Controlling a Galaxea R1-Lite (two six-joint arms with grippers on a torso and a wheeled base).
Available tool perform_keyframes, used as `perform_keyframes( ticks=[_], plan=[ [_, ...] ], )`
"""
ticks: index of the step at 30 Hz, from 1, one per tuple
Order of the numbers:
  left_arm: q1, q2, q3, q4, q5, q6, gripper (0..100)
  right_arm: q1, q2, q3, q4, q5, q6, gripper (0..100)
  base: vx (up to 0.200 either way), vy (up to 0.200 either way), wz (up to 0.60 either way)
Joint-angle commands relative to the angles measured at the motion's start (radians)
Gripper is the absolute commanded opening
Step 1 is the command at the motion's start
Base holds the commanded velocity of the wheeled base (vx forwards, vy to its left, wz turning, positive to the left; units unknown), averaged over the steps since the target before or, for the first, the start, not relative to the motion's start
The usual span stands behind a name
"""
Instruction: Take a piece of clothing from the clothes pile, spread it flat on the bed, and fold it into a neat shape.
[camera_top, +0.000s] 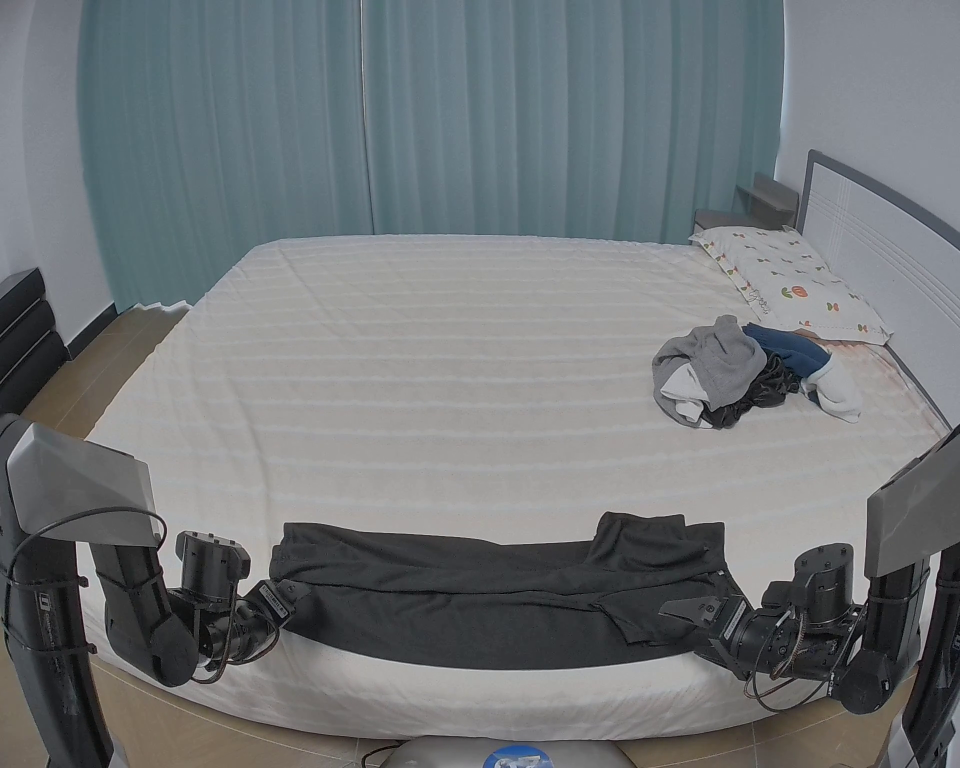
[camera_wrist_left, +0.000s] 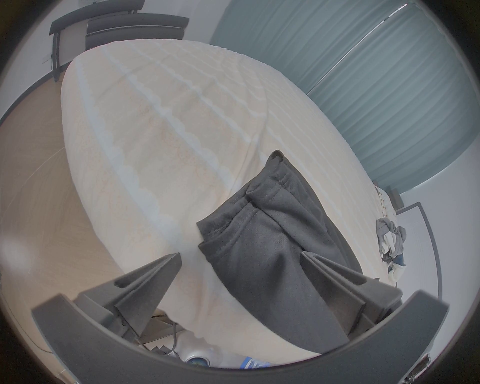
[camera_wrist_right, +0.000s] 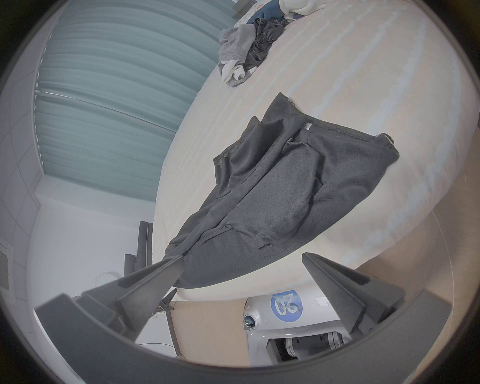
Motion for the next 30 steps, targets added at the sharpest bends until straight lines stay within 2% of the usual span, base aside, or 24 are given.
perform_keyframes(
  ticks=[1,3,4,10,14,20,24,30],
  plan=[
    [0.001,0.021,-0.006,-0.027,0.0,-0.003,100,0.002,0.009,0.004,-0.012,0.0,0.0,100,0.0,0.0,0.0],
    [0.001,0.041,-0.007,-0.039,0.001,0.0,100,0.002,0.009,0.004,-0.012,-0.002,0.0,100,0.0,0.0,0.0],
    [0.001,0.051,-0.009,-0.046,0.003,0.002,0,0.002,0.009,0.004,-0.012,-0.002,0.0,100,0.0,0.0,0.0],
    [-0.002,0.047,0.022,-0.056,0.052,0.013,0,0.002,0.009,0.004,-0.012,-0.005,0.0,100,0.0,0.0,0.0],
    [-0.016,0.044,0.065,-0.065,0.084,0.086,0,0.002,0.007,0.007,-0.012,-0.003,0.0,100,0.0,0.0,0.0],
    [-0.05,0.021,0.106,-0.065,0.144,0.114,0,0.002,0.007,0.008,-0.012,-0.003,0.0,100,0.0,0.0,0.0],
    [-0.053,0.015,0.125,-0.065,0.151,0.154,0,0.002,0.007,0.008,-0.012,-0.003,0.0,100,0.0,0.0,0.0],
    [-0.054,0.021,0.132,-0.063,0.151,0.157,0,0.002,0.007,0.008,-0.012,-0.003,0.0,100,0.0,0.0,0.0]
  ],
)
